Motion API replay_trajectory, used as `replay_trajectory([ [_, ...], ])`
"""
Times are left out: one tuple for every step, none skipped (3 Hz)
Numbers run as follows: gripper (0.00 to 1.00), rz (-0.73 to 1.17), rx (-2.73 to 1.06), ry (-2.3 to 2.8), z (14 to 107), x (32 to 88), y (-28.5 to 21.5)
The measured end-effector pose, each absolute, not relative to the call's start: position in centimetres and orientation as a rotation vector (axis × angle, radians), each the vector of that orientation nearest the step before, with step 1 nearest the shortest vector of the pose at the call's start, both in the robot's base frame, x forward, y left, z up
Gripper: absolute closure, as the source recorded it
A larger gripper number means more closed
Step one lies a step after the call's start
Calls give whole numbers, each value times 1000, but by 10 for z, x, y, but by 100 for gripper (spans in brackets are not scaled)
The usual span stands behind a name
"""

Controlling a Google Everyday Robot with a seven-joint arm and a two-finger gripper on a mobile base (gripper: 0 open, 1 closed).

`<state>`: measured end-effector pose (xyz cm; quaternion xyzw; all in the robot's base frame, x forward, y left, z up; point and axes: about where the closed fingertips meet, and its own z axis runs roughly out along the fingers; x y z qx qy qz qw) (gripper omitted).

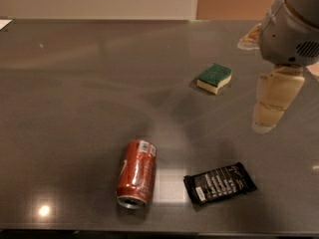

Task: Place coke can upright

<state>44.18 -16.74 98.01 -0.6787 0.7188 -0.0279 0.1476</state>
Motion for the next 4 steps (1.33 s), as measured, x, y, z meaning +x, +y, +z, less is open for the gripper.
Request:
replay_trajectory([
  [0,-29,-2099,1916,975,437,-124],
  [0,32,-2227,1768,963,425,-86],
  [0,100,-2339,1631,947,412,-57],
  [0,148,-2430,1507,932,399,-36],
])
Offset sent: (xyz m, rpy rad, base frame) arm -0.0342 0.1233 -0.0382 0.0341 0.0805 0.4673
